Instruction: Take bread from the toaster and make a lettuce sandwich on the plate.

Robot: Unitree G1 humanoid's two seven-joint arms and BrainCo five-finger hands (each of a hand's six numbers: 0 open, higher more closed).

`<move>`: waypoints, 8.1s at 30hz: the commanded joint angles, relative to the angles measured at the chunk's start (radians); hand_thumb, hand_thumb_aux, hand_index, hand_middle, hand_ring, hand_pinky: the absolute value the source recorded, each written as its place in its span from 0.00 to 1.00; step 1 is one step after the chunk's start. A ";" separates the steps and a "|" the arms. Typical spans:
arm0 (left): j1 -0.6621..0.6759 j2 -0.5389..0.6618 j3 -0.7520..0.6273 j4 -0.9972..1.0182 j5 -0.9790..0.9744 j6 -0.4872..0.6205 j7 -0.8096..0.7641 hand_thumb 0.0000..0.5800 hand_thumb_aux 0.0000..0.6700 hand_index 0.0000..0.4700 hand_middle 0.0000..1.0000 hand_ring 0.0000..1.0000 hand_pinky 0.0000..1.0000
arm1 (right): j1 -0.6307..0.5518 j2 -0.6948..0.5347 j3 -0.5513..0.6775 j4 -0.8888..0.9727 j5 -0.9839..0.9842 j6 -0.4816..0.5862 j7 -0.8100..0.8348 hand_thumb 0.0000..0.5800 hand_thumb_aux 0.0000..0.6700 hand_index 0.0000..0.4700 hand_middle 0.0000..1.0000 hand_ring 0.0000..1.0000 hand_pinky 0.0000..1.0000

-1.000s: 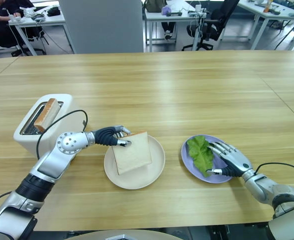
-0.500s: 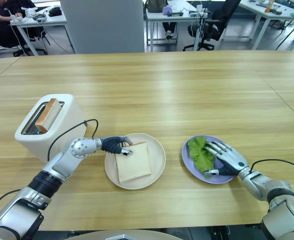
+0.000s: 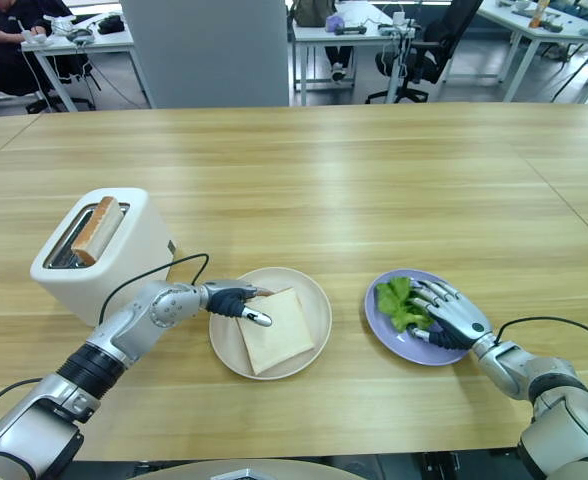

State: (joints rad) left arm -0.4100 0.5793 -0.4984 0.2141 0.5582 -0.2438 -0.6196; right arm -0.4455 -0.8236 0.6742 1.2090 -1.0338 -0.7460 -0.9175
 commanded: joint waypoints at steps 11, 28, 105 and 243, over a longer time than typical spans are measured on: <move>0.068 0.107 0.069 -0.244 0.103 0.006 0.023 0.00 0.00 0.00 1.00 1.00 1.00 | -0.053 -0.120 -0.100 -0.277 0.066 -0.103 0.005 1.00 1.00 0.98 0.00 0.00 0.00; 0.187 0.118 0.150 -0.372 0.101 0.047 0.033 0.00 0.00 0.00 0.79 0.79 0.79 | -0.017 -0.039 -0.054 -0.054 0.063 -0.071 0.170 0.99 0.90 0.88 0.00 0.00 0.00; 0.385 0.300 0.666 -0.343 0.276 0.409 0.269 0.00 0.00 0.00 0.25 0.25 0.25 | 0.042 0.239 -0.365 -1.059 0.504 -0.082 0.870 1.00 1.00 0.98 0.00 0.00 0.00; 0.121 -0.070 0.150 -0.193 -0.343 0.405 -0.007 1.00 1.00 0.98 1.00 1.00 1.00 | 0.410 0.213 -0.224 -1.229 0.107 0.019 0.967 0.00 0.00 0.00 0.00 0.00 0.00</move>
State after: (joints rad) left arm -0.2926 0.5074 -0.3352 -0.0152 0.1745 0.1868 -0.6478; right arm -0.0211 -0.6170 0.4326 -0.0615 -0.9276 -0.7456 0.0194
